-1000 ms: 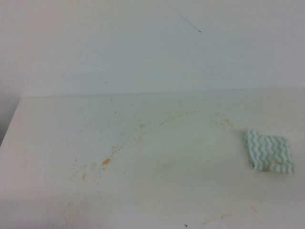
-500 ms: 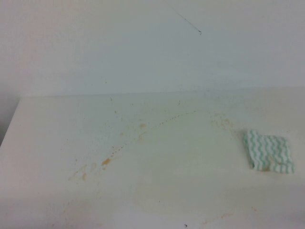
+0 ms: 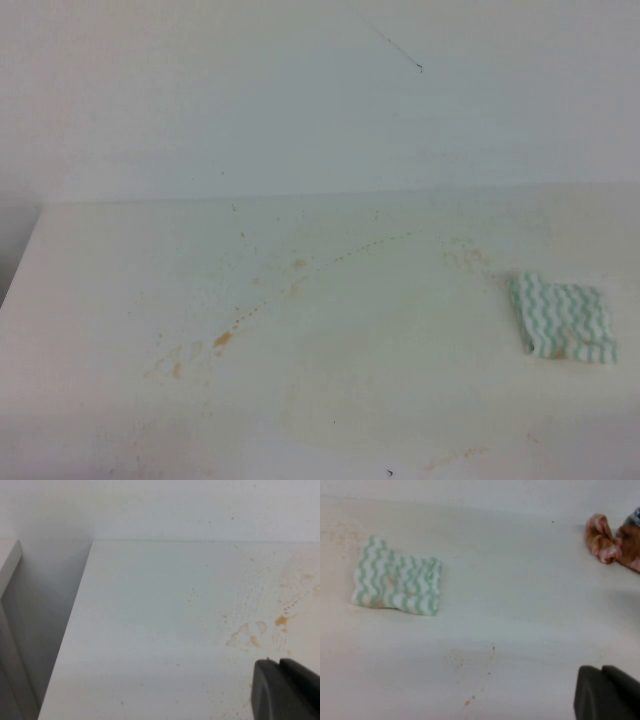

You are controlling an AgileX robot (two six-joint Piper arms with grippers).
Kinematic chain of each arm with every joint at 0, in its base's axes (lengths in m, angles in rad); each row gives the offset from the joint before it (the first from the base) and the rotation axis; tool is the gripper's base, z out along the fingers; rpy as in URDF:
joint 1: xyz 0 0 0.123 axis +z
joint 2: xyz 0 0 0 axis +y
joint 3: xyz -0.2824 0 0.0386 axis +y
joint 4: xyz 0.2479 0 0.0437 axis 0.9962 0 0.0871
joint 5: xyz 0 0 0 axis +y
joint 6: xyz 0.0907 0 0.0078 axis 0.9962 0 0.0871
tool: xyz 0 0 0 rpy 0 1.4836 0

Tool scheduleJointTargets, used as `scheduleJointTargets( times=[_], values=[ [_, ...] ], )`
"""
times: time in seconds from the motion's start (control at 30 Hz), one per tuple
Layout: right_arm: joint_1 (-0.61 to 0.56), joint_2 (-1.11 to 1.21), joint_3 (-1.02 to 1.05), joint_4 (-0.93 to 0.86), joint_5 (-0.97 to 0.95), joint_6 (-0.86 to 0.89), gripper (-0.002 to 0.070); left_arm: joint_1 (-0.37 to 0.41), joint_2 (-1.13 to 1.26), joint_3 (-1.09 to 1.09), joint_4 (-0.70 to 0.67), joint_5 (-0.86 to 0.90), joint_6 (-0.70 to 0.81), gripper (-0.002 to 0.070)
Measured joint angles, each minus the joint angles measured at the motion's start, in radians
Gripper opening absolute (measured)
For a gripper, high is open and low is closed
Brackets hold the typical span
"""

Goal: Wipe the table

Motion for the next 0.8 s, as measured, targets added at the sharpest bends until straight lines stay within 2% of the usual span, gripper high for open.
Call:
scheduleJointTargets(
  times=[0.23,0.8],
  values=[
    [0.096,0.0,0.0,0.0,0.002,0.024,-0.0001,0.0,0.0,0.0,0.0,0.0,0.0,-0.0004],
    [0.097,0.0,0.0,0.0,0.002,0.026,-0.0002,0.0,0.0,0.0,0.0,0.0,0.0,-0.0004]
  ],
)
